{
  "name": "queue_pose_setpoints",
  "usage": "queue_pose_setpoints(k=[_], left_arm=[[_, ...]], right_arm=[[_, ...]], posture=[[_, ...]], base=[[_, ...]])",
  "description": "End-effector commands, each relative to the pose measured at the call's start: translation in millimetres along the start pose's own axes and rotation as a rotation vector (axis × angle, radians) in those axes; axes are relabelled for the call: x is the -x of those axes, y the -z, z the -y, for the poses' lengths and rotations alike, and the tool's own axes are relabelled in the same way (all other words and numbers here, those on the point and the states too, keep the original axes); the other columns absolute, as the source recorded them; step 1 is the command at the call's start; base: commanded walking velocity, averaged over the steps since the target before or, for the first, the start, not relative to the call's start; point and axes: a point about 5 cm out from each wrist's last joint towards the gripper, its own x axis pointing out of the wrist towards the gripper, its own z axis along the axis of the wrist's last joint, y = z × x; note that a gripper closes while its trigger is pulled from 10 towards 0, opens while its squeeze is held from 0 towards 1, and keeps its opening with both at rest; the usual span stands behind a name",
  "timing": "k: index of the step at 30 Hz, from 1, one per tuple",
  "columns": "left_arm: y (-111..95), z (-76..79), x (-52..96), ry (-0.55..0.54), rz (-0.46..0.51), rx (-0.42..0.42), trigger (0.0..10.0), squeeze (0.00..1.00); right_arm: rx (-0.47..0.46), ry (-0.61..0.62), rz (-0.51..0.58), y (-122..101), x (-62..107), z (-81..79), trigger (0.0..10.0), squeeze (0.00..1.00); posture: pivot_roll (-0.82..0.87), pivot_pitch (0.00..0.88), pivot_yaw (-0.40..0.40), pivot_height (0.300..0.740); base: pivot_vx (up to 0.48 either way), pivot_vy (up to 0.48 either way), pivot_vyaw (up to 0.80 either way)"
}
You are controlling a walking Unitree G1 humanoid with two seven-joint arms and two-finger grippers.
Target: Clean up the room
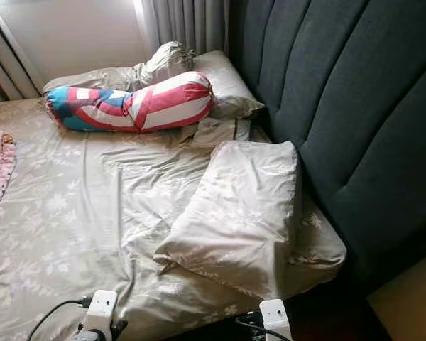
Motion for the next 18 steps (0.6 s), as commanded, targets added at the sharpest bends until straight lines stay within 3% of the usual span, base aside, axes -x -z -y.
queue_pose_setpoints(k=[1,4,8,14,18], left_arm=[[4.8,-3.2,1.0,-0.004,-0.020,-0.009,10.0,0.00],[5.0,-3.3,1.1,-0.005,-0.020,-0.008,10.0,0.00],[5.1,-3.4,1.1,-0.005,-0.022,-0.009,10.0,0.00],[5.6,-3.9,1.2,-0.015,-0.023,0.003,10.0,0.00],[9.4,-5.3,1.9,-0.070,-0.034,0.081,10.0,0.00]], right_arm=[[-0.001,-0.002,0.004,1.0,0.4,-0.3,10.0,0.00],[-0.002,0.004,0.008,0.8,0.5,-0.1,10.0,0.00],[-0.135,0.037,0.031,2.5,1.2,0.2,10.0,0.00],[-0.123,0.035,0.039,1.4,1.2,0.1,10.0,0.00],[-0.117,0.029,0.037,1.8,1.3,0.2,10.0,0.00]], posture=[[-0.08,0.000,-0.005,0.740],[-0.08,0.000,-0.004,0.740],[-0.08,0.000,-0.002,0.740],[-0.09,0.000,-0.001,0.740],[-0.09,0.000,-0.003,0.740]], base=[[0.000,-0.266,0.00],[0.000,-0.269,0.00],[0.000,-0.267,0.00],[0.000,-0.080,0.00],[0.000,0.000,0.00]])
